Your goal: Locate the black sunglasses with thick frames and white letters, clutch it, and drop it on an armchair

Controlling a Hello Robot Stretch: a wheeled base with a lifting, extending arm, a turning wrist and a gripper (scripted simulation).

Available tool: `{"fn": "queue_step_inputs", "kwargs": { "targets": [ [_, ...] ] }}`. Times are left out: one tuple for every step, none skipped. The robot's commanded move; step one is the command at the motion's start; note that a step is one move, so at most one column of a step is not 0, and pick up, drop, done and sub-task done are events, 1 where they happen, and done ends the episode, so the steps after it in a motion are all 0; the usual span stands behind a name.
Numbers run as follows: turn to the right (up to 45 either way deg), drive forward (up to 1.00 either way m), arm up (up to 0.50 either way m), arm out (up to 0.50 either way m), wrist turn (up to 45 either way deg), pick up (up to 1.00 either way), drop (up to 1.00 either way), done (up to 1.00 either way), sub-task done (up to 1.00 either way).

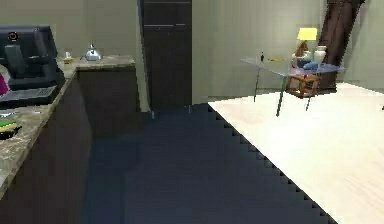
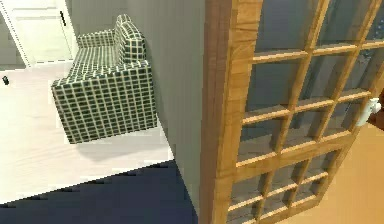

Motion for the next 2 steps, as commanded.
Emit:
{"fn": "queue_step_inputs", "kwargs": {
  "targets": [
    [0.0,0.65,0.00,0.00,0.0,0.00,0.00,0.00,0.00],
    [-45.0,0.00,0.00,0.00,0.0,0.00,0.00,0.00,0.00]
  ]
}}
